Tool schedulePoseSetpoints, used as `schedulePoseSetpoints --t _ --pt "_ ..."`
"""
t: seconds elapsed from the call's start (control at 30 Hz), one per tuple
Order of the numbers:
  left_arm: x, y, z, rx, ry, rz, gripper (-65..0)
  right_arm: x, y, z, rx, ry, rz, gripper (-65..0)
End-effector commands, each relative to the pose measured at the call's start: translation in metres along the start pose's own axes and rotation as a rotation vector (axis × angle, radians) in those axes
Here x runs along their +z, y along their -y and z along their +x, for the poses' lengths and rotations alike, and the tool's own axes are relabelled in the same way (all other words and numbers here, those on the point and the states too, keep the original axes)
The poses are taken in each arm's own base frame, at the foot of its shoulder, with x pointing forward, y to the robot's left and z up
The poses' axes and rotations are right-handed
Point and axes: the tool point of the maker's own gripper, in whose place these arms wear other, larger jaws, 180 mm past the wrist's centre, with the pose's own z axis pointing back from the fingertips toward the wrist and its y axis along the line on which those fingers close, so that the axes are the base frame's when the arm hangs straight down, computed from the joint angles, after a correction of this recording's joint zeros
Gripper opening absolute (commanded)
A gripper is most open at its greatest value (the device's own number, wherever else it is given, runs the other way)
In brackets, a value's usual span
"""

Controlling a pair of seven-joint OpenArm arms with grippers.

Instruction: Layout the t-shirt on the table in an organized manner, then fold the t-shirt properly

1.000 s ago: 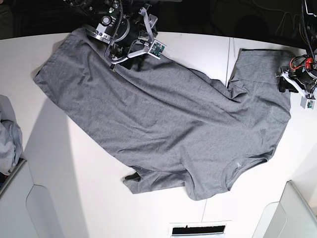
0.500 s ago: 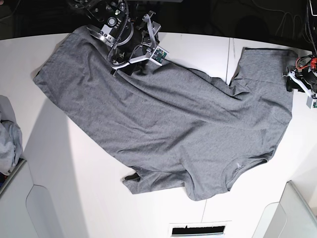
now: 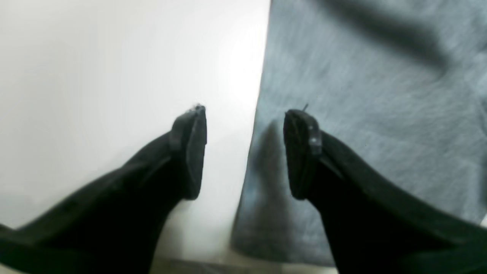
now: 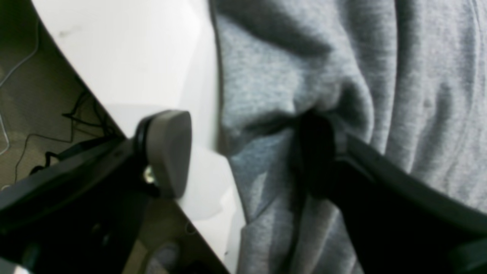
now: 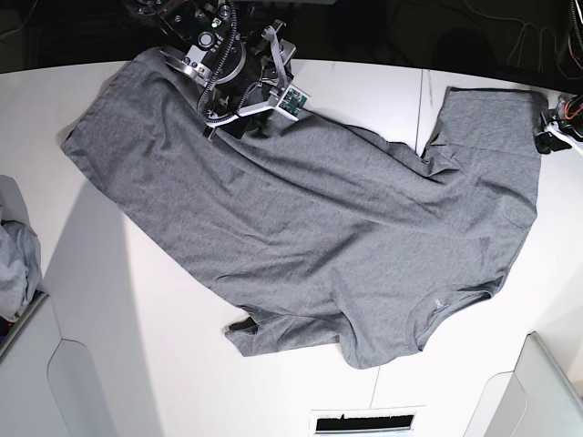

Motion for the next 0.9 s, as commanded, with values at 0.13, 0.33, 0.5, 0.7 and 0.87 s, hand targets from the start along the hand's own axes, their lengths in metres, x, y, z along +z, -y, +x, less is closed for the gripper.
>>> schedulePoseSetpoints --t 0.13,0.33,0.5,0.7,0.87 --pt "0.0 0.012 0.001 0.038 0.014 -0.091 -30.2 0.002 0.012 -0.023 0.028 -0.071 -0.036 -20.9" --pt "-0.013 0.054 0.001 0.104 0.041 -0.215 -30.2 0.003 0.014 -0.029 0.035 -0.084 -0.039 -20.9" --pt "-0.029 0.1 -0.003 0.093 0.023 -0.311 -30.2 0.003 0.014 -0.029 0.036 -0.084 -0.04 -20.9" --pt "-0.041 0.141 0.003 0.056 0.014 -0.391 -31.3 0.003 0.018 -0.028 0.018 -0.083 -0.059 -20.9" --pt "-0.047 0.168 0.003 0.024 0.015 -0.443 -59.7 0.004 0.031 -0.032 -0.011 -0.092 -0.103 -21.1"
